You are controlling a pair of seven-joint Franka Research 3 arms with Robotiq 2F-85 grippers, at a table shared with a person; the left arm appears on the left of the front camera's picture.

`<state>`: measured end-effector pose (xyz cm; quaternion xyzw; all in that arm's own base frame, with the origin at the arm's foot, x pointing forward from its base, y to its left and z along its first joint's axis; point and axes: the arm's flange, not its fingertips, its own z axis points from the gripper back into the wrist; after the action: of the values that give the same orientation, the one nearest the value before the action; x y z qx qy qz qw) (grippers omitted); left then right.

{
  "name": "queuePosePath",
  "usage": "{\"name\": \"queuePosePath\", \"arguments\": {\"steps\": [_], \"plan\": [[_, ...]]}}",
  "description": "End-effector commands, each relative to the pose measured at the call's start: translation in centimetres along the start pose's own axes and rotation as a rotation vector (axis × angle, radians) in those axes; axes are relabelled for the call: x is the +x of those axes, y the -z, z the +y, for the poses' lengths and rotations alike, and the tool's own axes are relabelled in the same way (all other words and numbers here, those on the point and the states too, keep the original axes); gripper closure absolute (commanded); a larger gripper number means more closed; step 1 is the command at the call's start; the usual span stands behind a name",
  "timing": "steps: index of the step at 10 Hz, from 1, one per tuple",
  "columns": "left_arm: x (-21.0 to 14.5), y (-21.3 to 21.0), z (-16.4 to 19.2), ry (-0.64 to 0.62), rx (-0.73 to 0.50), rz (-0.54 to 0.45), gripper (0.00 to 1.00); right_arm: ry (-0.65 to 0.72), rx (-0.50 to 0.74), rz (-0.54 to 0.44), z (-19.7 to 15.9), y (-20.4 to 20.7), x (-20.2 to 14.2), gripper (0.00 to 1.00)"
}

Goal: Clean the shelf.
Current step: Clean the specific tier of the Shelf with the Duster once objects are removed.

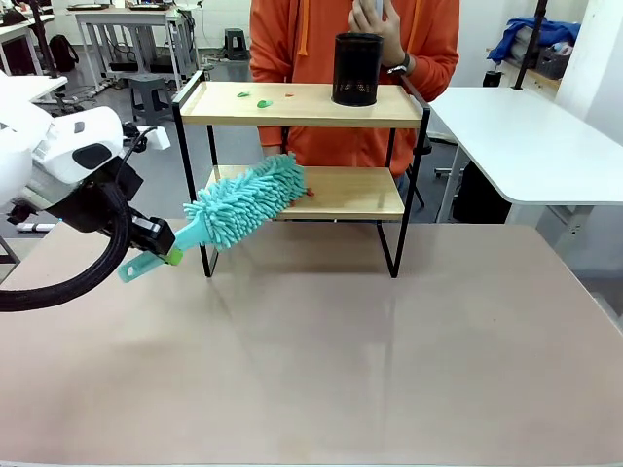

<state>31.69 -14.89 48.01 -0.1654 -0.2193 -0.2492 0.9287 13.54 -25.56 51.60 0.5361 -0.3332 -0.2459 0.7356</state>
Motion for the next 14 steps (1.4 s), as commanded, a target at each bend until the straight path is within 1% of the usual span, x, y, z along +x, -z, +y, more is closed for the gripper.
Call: {"name": "queuePosePath", "arguments": {"steps": [1,3,4,5,7,9,12,13,14], "plan": [[-4.3,0.0,-0.1,0.074,-0.116,0.055,0.87,-0.024,0.019,-0.016,0.2,-0.1,0.1,0.00],[-4.7,-0.2,-0.7,0.225,-0.277,0.190,0.87,-0.024,0.019,-0.016,0.2,-0.1,0.1,0.00],[-4.9,-0.4,-0.8,0.274,-0.364,0.256,0.87,-0.024,0.019,-0.016,0.2,-0.1,0.1,0.00],[-5.3,-1.0,-0.7,0.344,-0.495,0.333,0.87,-0.024,0.019,-0.016,0.2,-0.1,0.1,0.00],[-5.1,-1.9,-0.2,0.358,-0.569,0.339,0.87,-0.024,0.019,-0.016,0.2,-0.1,0.1,0.00],[-5.0,-2.6,0.5,0.357,-0.613,0.342,0.87,-0.024,0.019,-0.016,0.2,-0.1,0.1,0.00],[-4.8,-3.6,1.5,0.334,-0.622,0.300,0.87,-0.024,0.019,-0.016,0.2,-0.1,0.1,0.00],[-5.0,-4.6,2.0,0.338,-0.656,0.276,0.87,-0.024,0.019,-0.016,0.2,-0.1,0.1,0.00],[-5.7,-6.7,3.3,0.355,-0.723,0.259,0.87,-0.024,0.019,-0.016,0.2,-0.1,0.1,0.00]]}}
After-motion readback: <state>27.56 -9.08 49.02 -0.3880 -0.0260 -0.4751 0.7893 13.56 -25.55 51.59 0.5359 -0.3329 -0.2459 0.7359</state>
